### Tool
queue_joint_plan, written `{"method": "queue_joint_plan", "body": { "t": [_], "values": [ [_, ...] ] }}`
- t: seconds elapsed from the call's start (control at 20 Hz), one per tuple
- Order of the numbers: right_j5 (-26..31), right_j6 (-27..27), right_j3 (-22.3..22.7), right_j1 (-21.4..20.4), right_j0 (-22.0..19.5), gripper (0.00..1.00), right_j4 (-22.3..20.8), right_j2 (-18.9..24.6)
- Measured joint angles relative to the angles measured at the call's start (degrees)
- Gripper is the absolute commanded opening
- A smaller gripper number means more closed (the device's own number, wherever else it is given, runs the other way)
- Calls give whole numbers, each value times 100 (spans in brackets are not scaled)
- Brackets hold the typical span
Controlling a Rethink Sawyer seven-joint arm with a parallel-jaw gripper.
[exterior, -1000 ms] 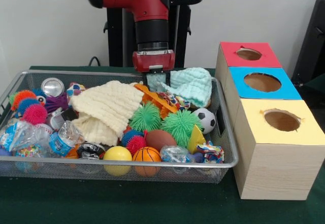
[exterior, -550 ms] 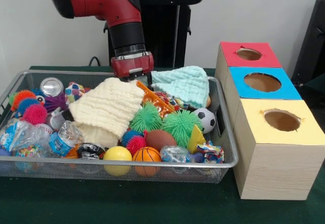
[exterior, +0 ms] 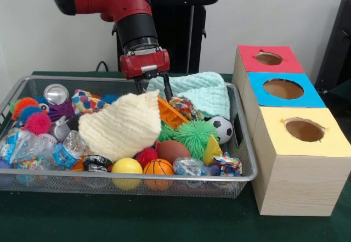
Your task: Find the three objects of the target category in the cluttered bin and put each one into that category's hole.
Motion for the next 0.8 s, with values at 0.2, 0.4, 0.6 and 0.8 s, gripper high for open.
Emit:
{"method": "queue_joint_plan", "body": {
  "t": [0.2,0.4,0.6,0.8],
  "values": [
    [191,0,-88,-161,11,100,-226,60],
    [981,44,-272,-391,-7,100,-1010,404],
    [1645,262,-408,-645,-68,100,-1773,828],
    [1743,567,-474,-799,-177,100,-1985,1123]
  ]
}}
